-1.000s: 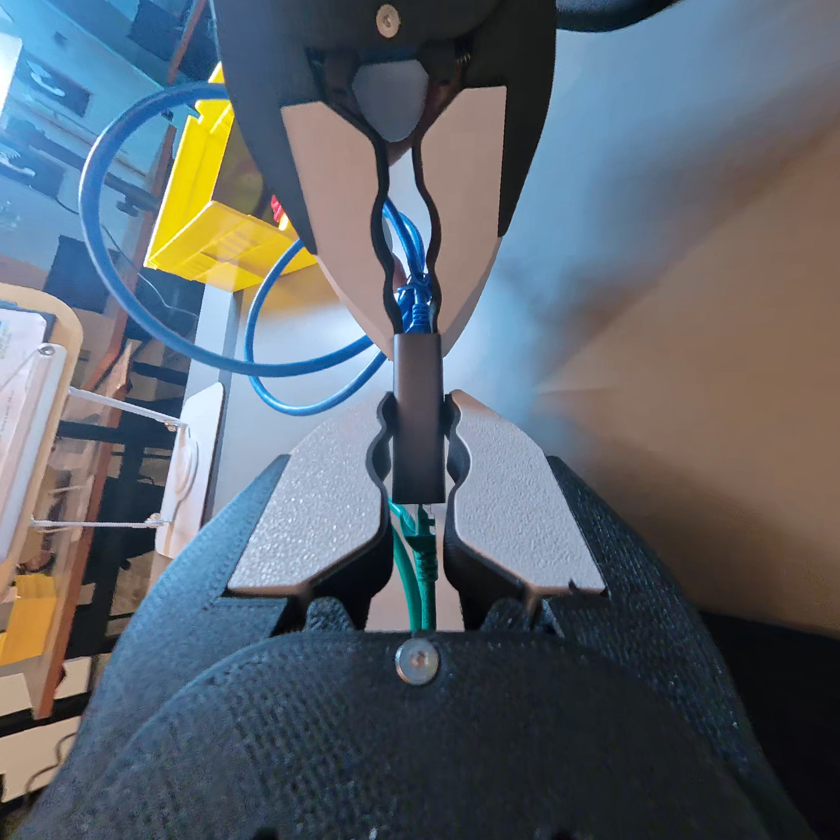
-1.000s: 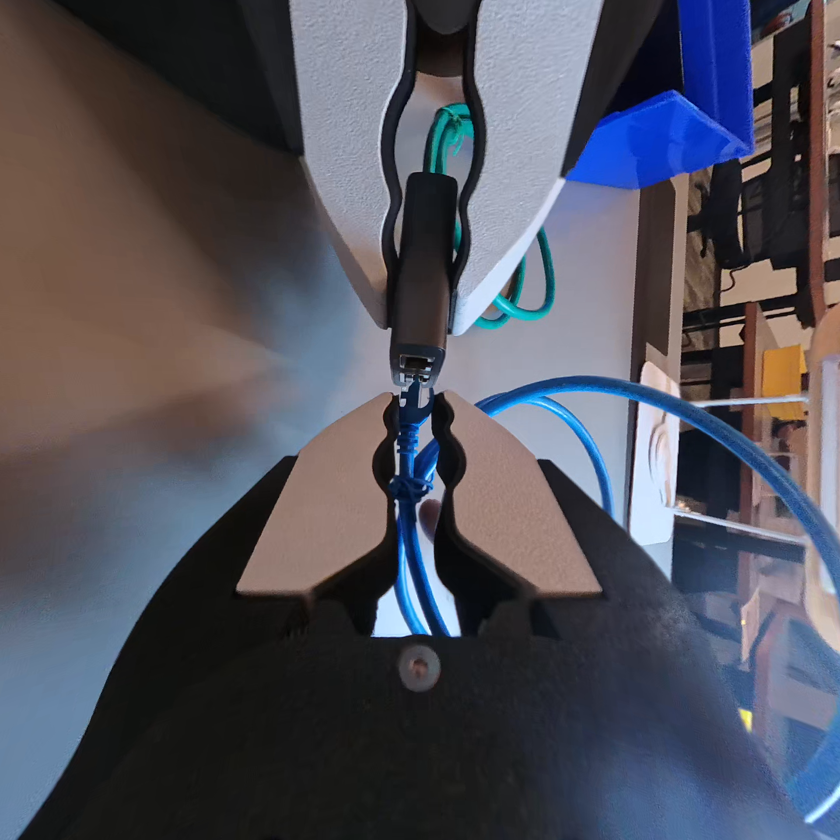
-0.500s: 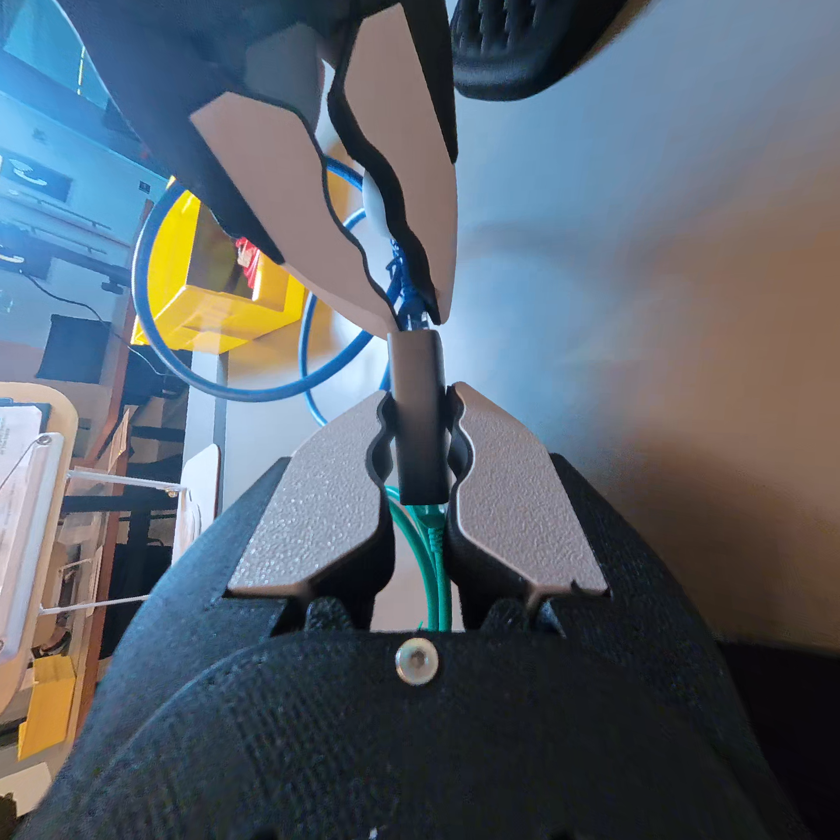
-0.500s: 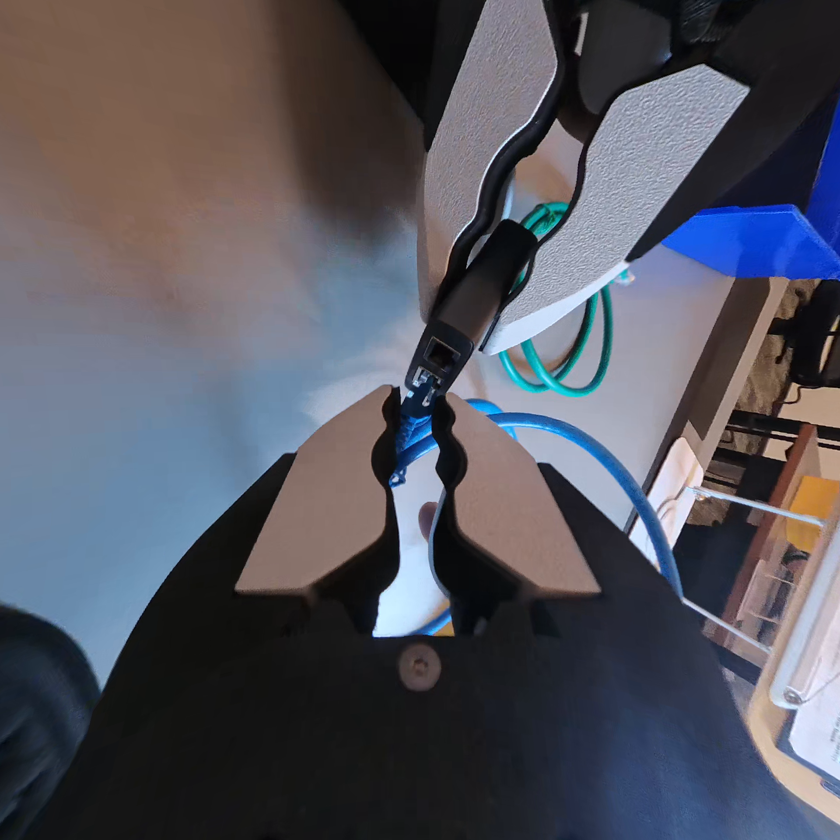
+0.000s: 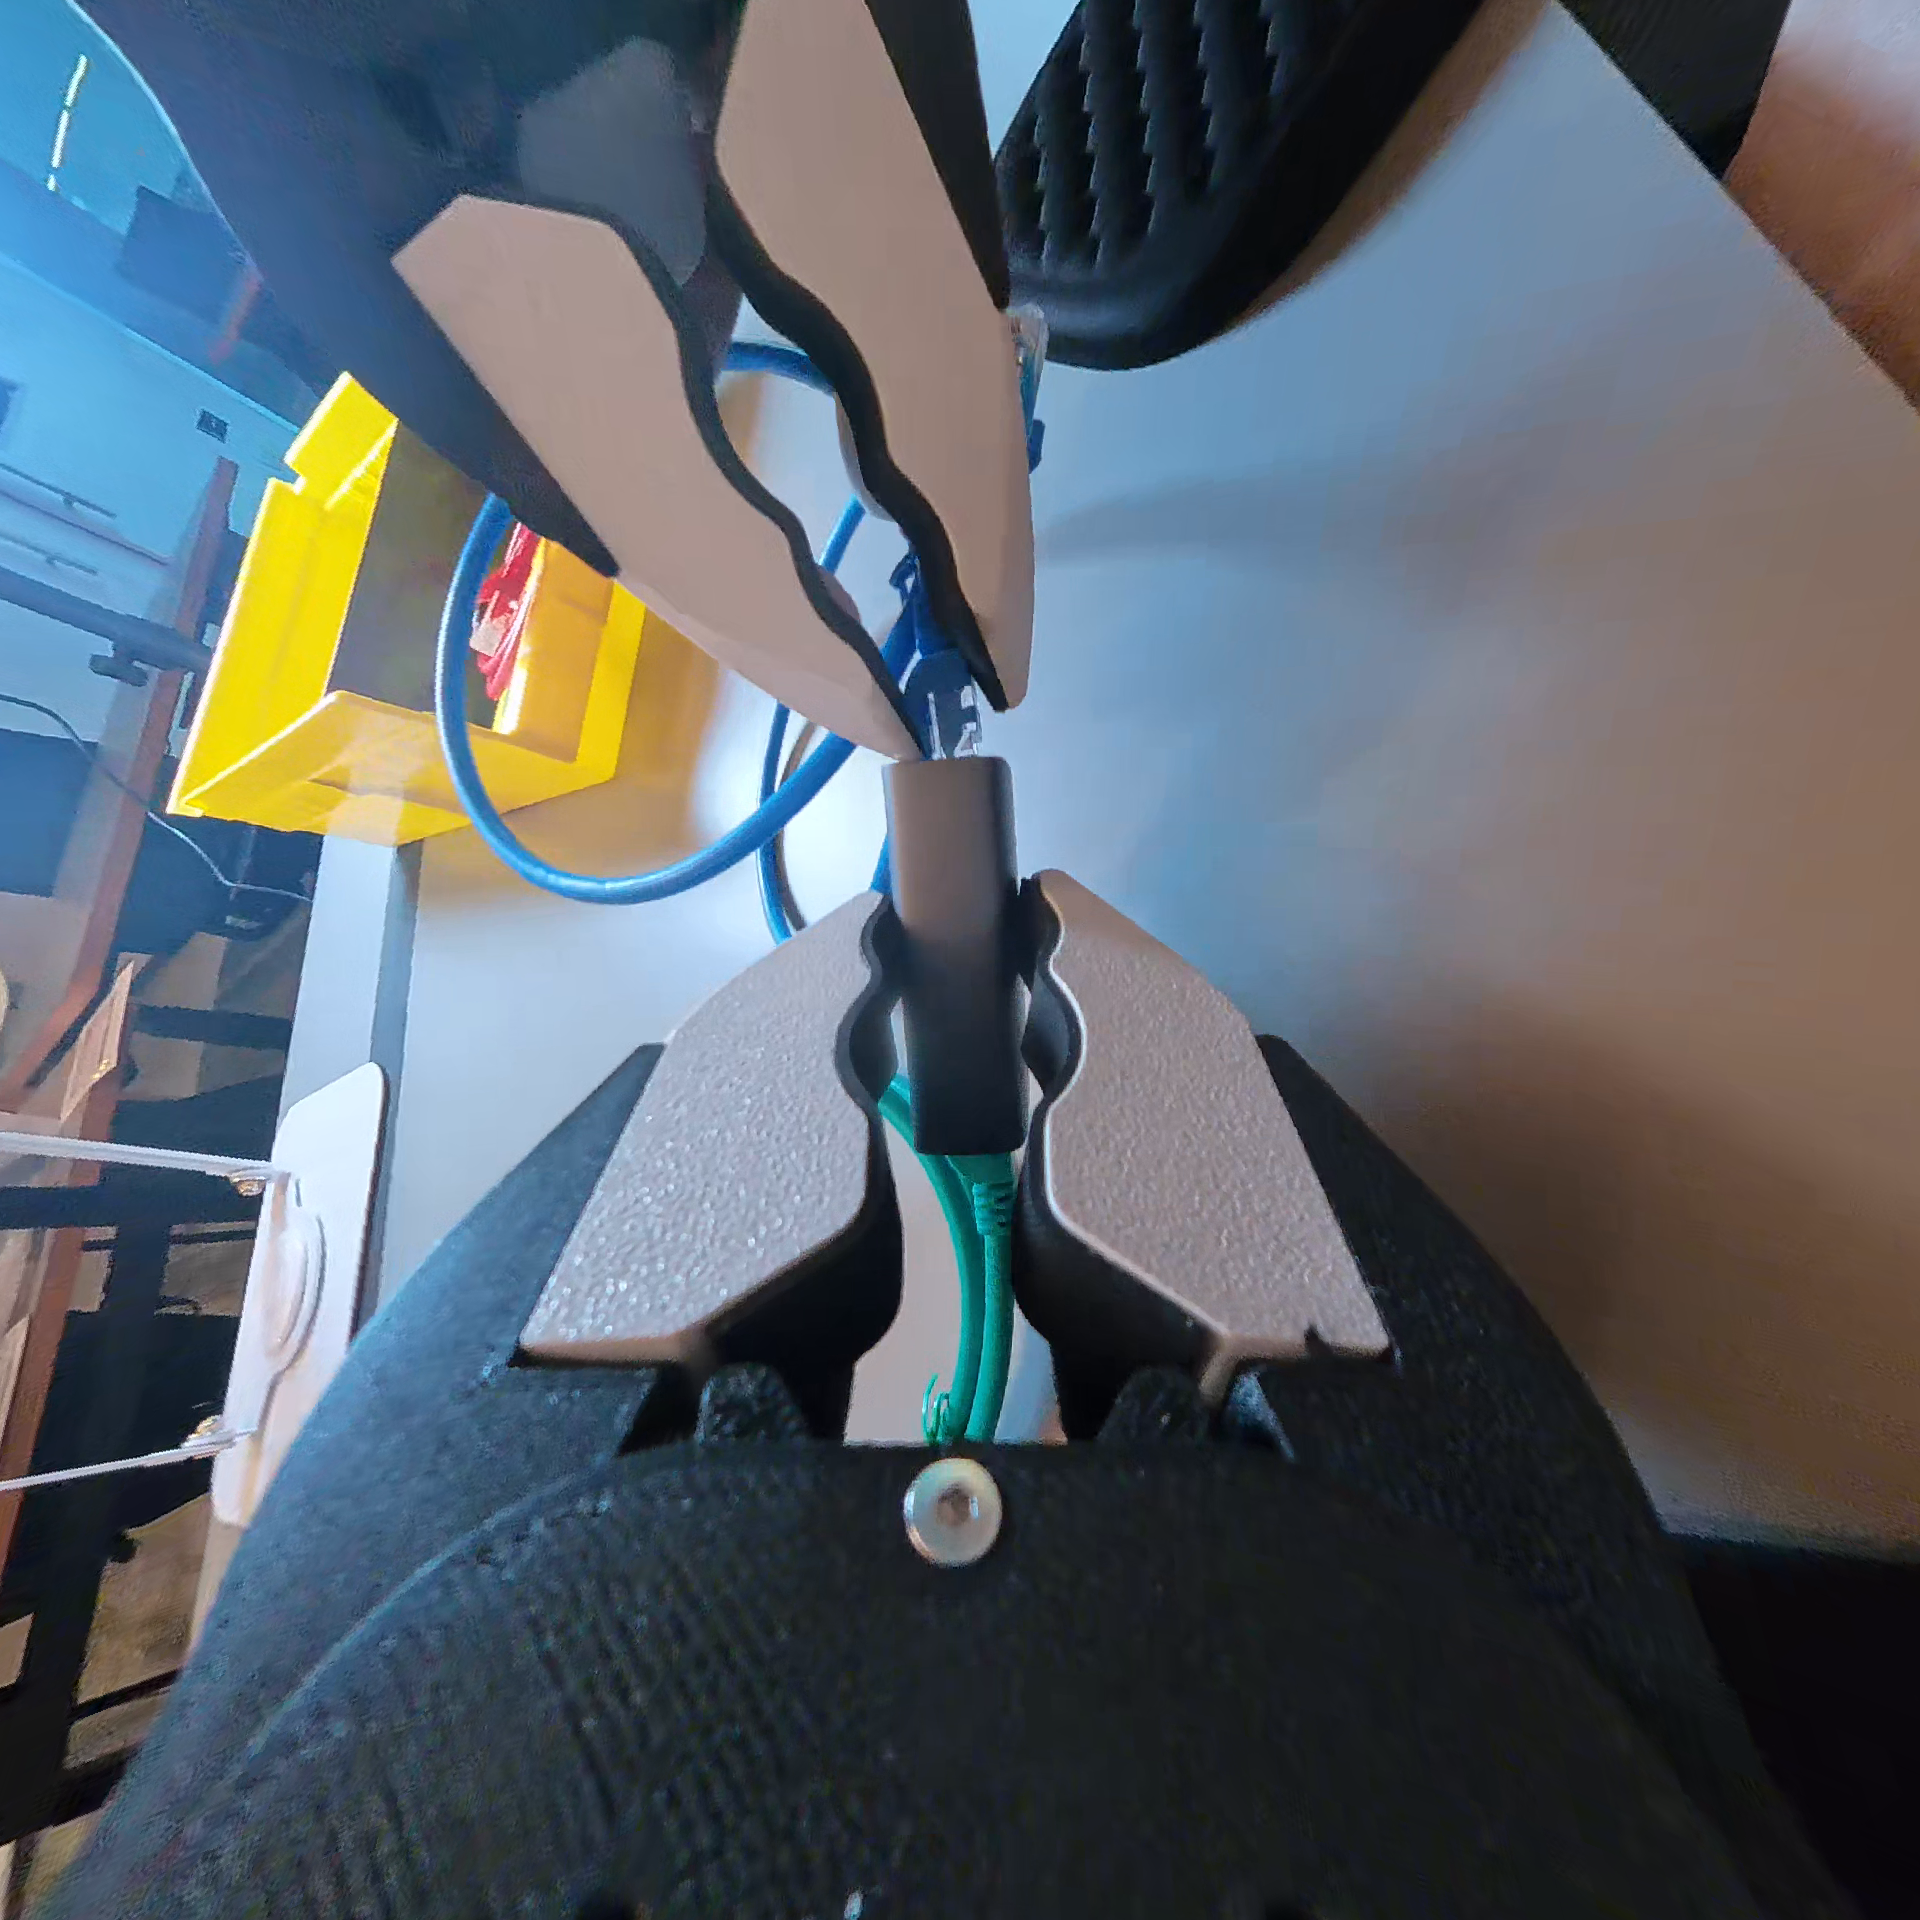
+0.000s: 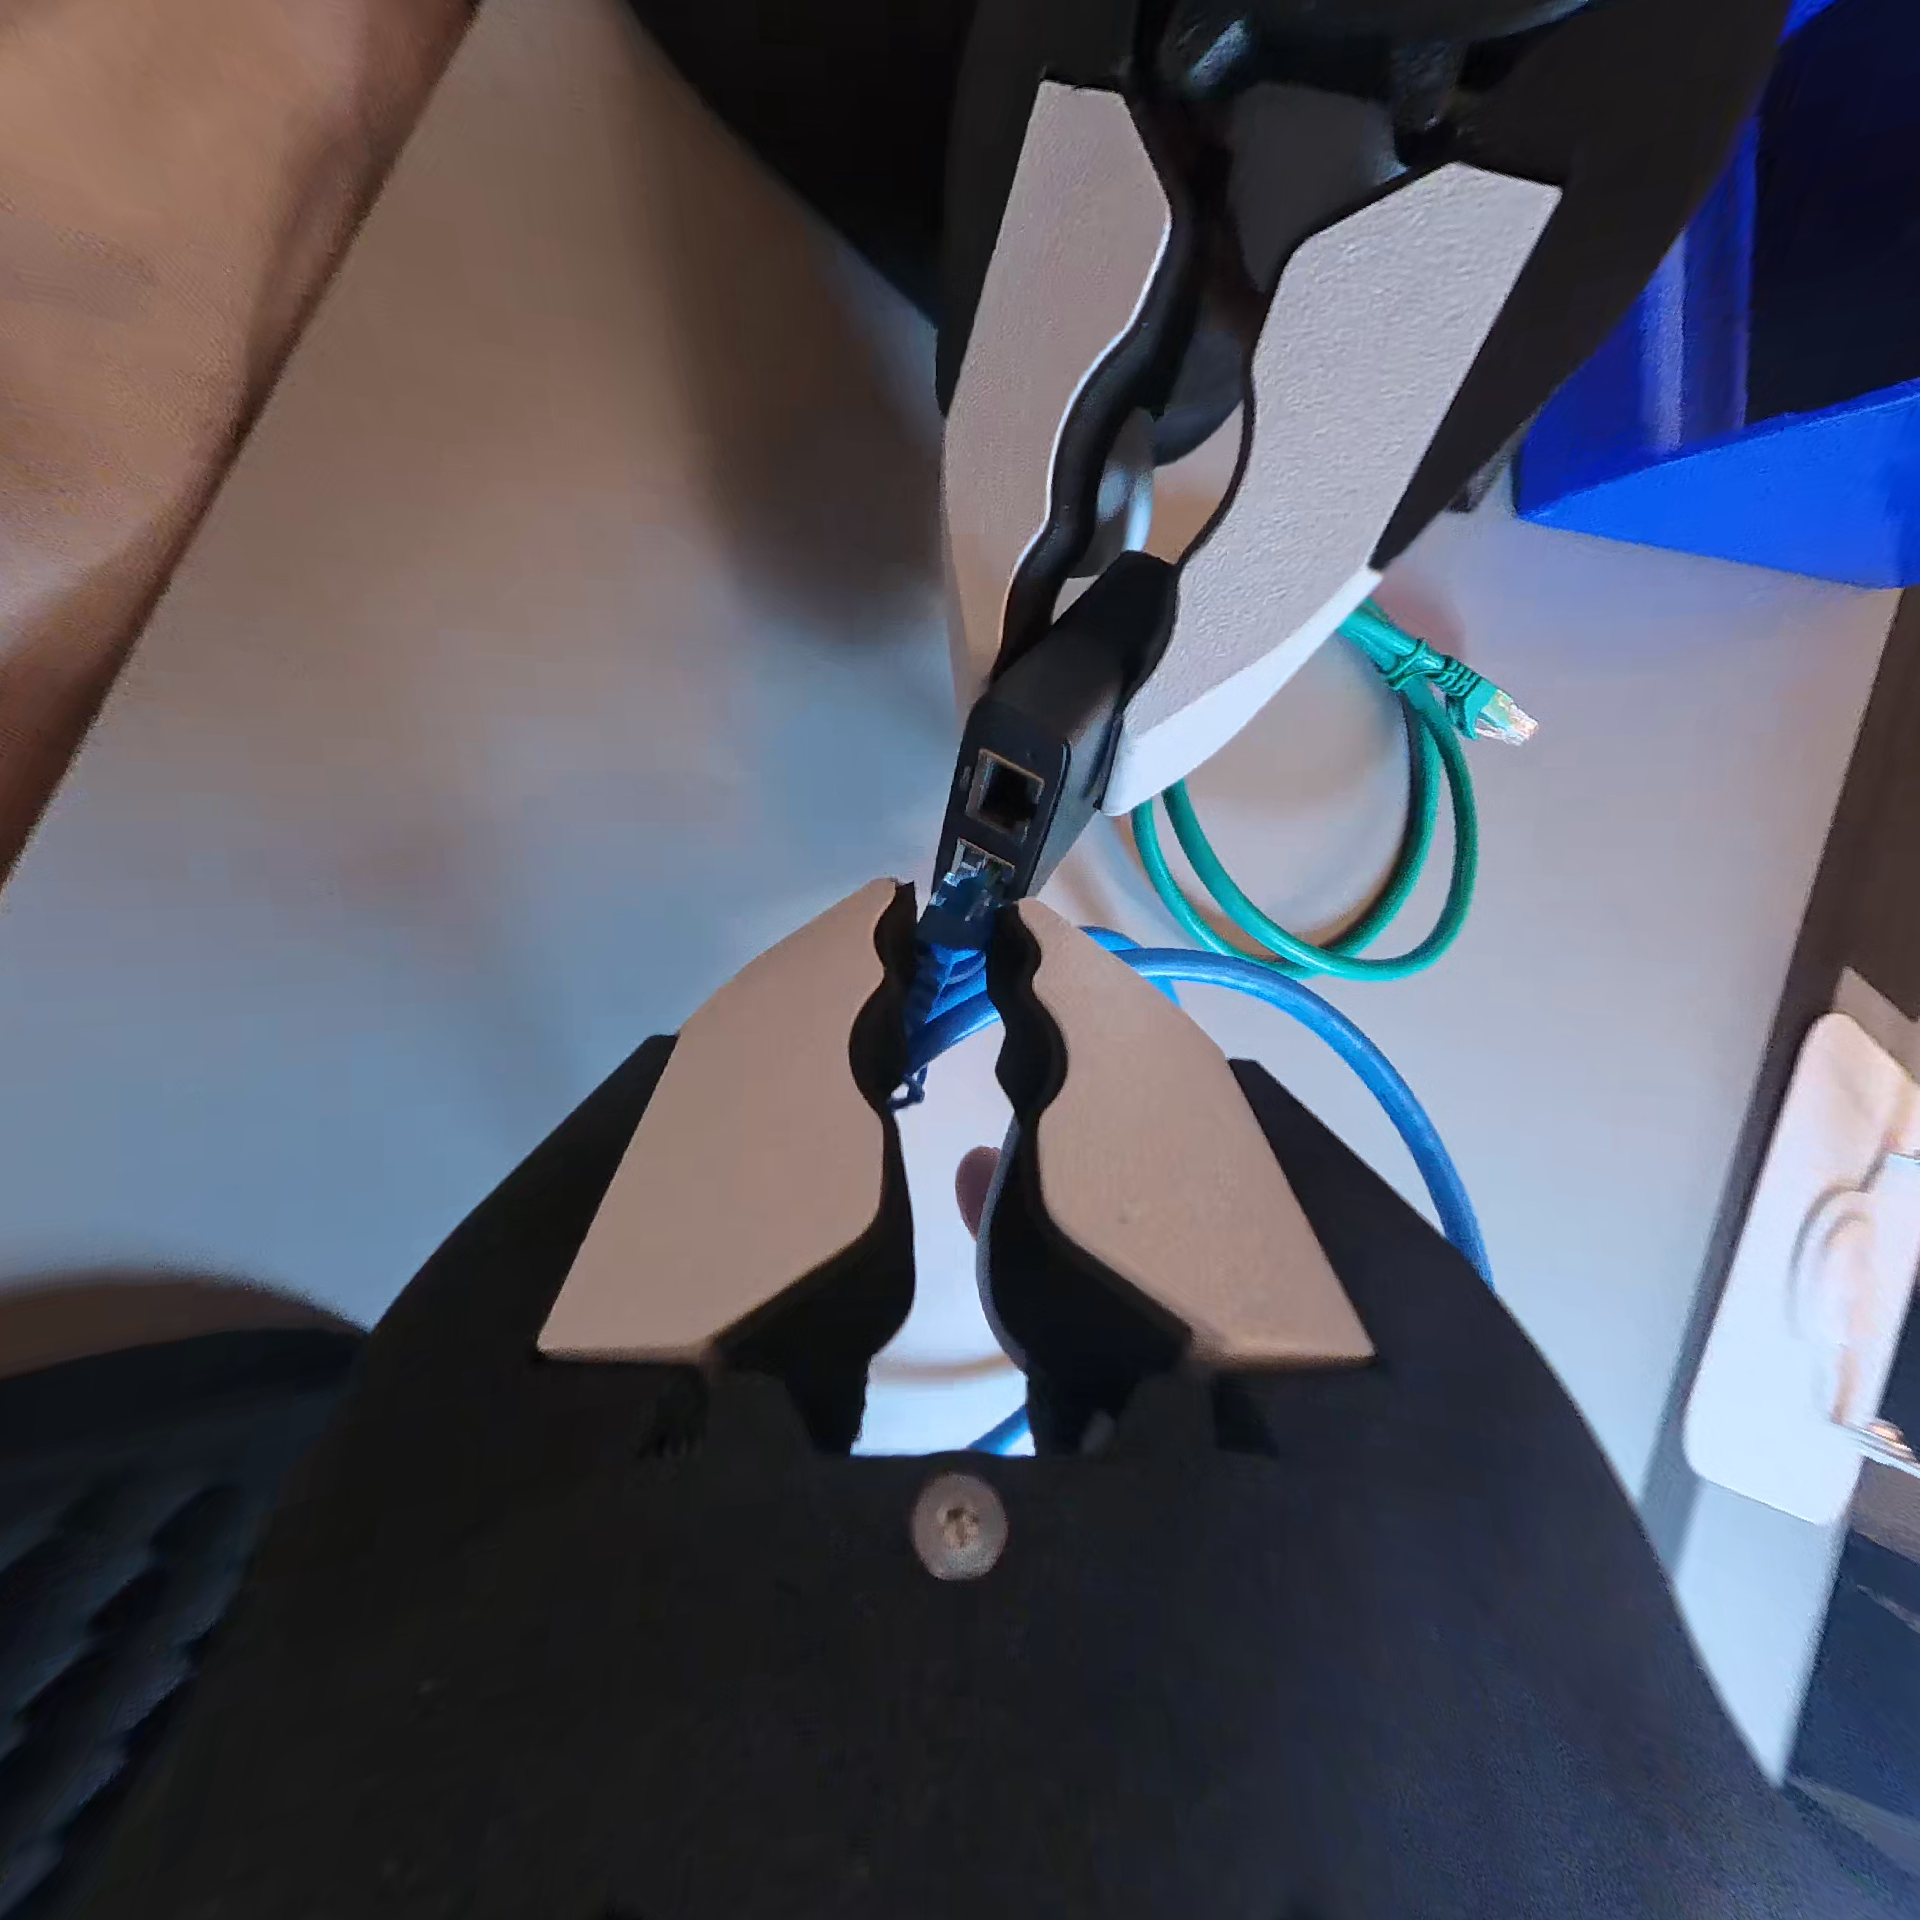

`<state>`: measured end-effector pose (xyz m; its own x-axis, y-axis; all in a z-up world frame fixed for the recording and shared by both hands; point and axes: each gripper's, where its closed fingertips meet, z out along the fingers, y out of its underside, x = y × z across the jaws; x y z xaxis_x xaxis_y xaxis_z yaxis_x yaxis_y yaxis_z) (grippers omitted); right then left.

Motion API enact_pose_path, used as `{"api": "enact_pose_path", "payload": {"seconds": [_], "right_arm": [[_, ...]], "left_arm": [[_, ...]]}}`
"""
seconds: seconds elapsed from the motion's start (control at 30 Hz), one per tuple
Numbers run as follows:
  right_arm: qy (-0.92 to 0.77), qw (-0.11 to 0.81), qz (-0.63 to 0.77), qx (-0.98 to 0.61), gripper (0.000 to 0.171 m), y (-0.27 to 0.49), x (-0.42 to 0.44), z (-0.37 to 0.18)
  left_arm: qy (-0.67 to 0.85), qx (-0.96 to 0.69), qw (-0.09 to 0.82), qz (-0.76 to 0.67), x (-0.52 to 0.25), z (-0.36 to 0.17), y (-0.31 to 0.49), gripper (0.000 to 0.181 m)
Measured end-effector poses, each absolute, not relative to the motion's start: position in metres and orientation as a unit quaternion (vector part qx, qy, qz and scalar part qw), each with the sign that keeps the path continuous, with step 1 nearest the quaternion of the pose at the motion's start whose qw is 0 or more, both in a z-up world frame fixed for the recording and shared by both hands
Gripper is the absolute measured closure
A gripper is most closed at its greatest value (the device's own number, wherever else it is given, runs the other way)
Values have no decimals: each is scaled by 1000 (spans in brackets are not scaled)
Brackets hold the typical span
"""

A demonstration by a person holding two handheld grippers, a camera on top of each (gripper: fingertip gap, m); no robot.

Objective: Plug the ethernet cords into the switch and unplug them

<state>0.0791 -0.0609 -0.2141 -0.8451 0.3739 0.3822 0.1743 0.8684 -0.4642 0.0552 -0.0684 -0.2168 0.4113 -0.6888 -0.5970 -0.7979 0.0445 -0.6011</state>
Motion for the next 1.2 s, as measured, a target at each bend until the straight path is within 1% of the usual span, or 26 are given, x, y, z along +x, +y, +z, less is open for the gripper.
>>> {"api": "enact_pose_path", "payload": {"seconds": [0.1, 0.27, 0.43, 0.53, 0.63, 0.7, 0.8, 0.93, 1.07, 1.2], "right_arm": [[-929, 232, 235, -167, 157, -61, 76, -214], [-908, 293, 219, -204, 157, -49, 59, -215], [-875, 366, 208, -239, 157, -45, 42, -211], [-872, 397, 185, -220, 158, -45, 38, -209], [-868, 401, 197, -215, 158, -44, 38, -202], [-871, 403, 190, -204, 159, -43, 38, -199], [-880, 398, 182, -185, 159, -46, 39, -198], [-902, 383, 154, -130, 159, -52, 43, -205], [-925, 345, 137, -79, 159, -59, 52, -207], [-934, 313, 154, -75, 158, -60, 62, -197]], "left_arm": [[516, -700, 491, 34, 54, -213, -68, 160], [449, -714, 536, -31, 52, -197, -65, 161], [433, -724, 537, -8, 39, -195, -62, 160], [439, -718, 541, 10, 37, -193, -63, 160], [446, -717, 533, 43, 34, -194, -62, 160], [452, -723, 520, 58, 34, -200, -60, 156], [467, -714, 514, 87, 32, -199, -60, 160], [524, -687, 479, 152, 30, -206, -62, 160], [546, -679, 466, 152, 34, -209, -65, 159], [539, -675, 490, 120, 42, -202, -67, 159]]}}
